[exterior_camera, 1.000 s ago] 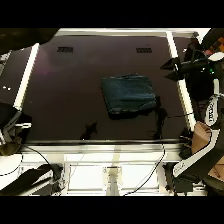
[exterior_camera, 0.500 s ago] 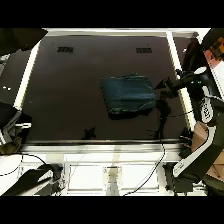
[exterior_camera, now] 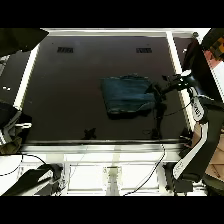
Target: Fold the clothes and pants, and hang the long-sleeved shirts on hangers.
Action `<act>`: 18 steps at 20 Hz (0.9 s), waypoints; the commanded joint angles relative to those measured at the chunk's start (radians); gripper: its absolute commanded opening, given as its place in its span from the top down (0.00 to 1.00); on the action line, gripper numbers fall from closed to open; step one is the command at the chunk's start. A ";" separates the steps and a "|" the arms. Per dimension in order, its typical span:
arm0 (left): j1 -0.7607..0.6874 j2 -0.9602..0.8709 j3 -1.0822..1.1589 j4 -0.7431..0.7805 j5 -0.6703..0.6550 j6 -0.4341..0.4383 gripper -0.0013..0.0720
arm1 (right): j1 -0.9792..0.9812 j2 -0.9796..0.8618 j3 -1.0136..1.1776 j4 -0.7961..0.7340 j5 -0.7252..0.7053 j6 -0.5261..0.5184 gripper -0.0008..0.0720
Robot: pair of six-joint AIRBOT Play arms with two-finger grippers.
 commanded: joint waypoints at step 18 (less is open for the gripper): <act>0.000 0.001 0.000 0.000 -0.001 0.000 0.95 | -0.506 0.440 0.000 -0.263 0.084 0.005 0.98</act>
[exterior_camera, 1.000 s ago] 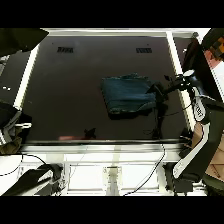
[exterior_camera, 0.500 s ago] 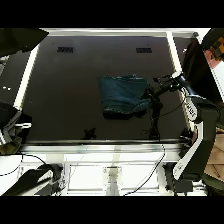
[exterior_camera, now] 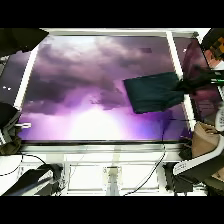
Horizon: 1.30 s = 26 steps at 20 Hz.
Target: Fold the clothes and pants, and hang the long-sleeved shirts on hangers.
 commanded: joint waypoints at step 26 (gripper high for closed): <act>0.101 0.002 0.000 0.039 -0.053 0.001 0.95 | -0.344 0.158 0.392 0.436 0.008 0.130 0.96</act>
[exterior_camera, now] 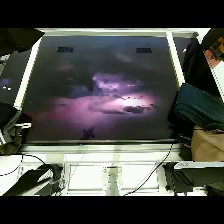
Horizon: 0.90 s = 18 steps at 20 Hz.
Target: Fold the clothes and pants, and hang the long-sleeved shirts on hangers.
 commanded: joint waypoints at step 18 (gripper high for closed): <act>0.323 0.008 0.000 0.008 -0.097 0.000 0.95 | 0.394 0.002 0.017 0.374 -0.083 -0.001 0.96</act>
